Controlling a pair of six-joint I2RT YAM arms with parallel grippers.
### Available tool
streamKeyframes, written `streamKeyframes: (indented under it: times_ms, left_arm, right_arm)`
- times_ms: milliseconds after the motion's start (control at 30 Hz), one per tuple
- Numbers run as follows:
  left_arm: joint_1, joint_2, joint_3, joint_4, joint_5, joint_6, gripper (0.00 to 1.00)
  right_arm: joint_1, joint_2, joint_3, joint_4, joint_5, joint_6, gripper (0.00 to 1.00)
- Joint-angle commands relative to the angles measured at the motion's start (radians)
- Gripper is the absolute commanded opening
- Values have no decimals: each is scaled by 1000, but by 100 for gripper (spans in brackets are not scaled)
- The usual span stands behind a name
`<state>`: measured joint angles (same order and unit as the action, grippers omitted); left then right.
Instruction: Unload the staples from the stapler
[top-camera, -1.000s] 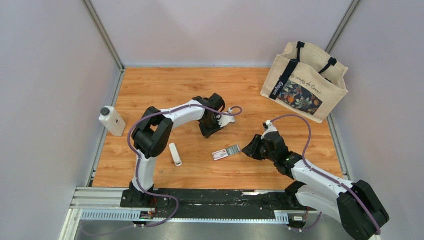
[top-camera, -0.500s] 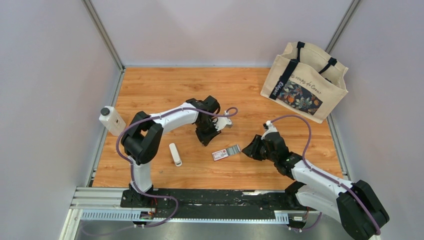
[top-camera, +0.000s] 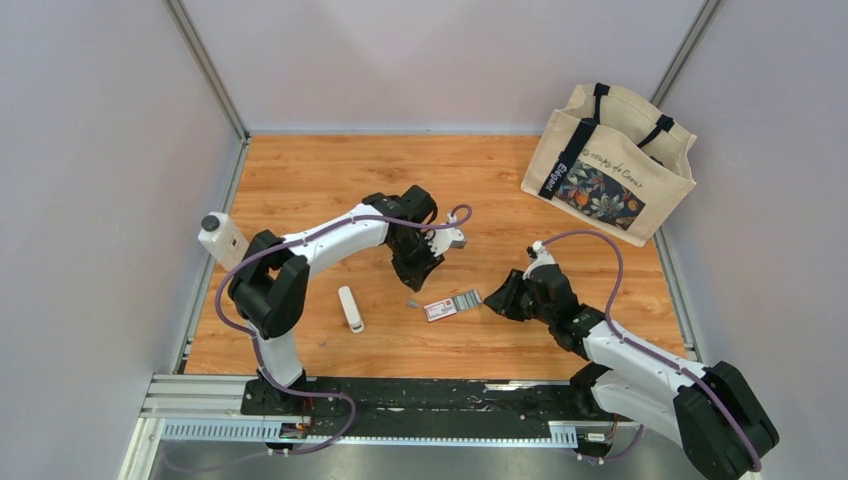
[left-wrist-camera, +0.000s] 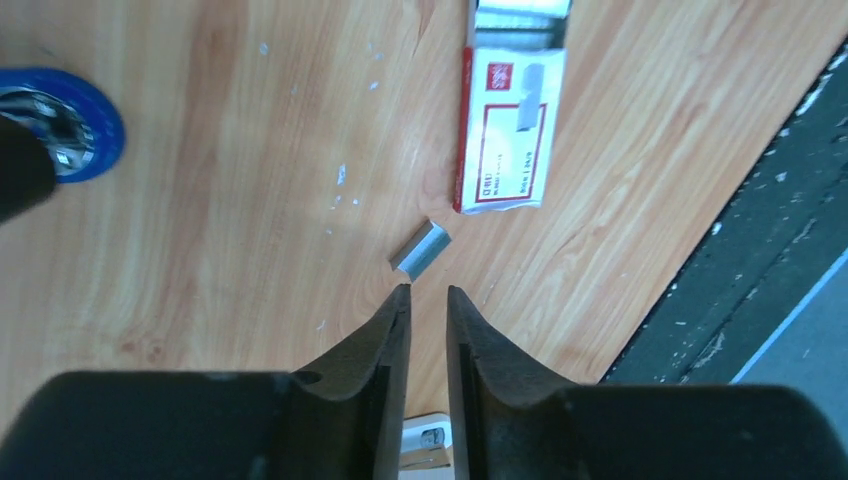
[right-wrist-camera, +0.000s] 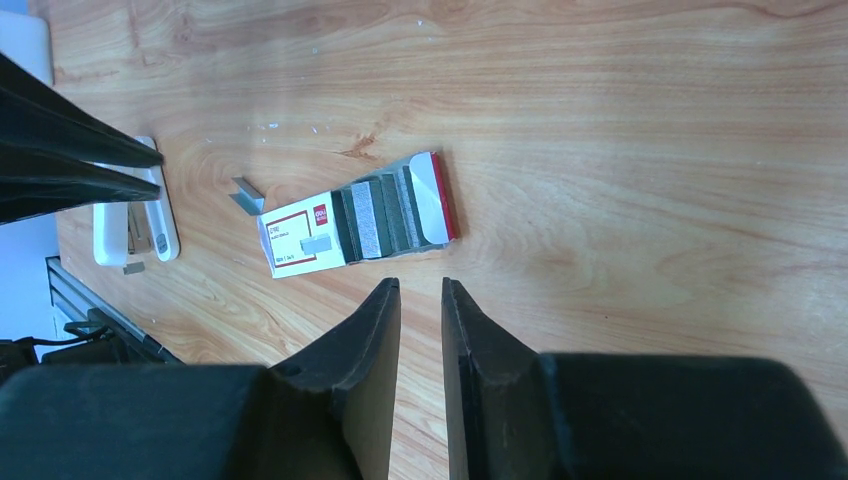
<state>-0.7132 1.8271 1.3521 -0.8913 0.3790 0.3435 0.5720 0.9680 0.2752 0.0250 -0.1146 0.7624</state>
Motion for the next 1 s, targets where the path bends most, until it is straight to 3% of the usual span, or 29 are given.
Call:
streamKeyframes:
  times_ms: [0,267,433,467,733,967]
  left_arm:
    - [-5,-81,61,-28,49,40,30]
    - [-57,-141,-118,40,17,290,41]
    - [-57,-198,-217,135,75,457,48]
    - [-57,-204,-243,156,84,510,56]
    - [-74,-135,-214,184,64,580,63]
    - [-121,-68,-186,195,-38,592,65]
  right_arm:
    - [-6,-17,-10,52,-5,3,25]
    - [-17,-12,-14,67,-22,-2,27]
    - [-21,-21,-22,76,-28,3,31]
    - [-23,-23,-25,76,-28,5,32]
    - [-40,-52,-44,82,-37,12,33]
    - [-64,-84,-73,96,-60,20,33]
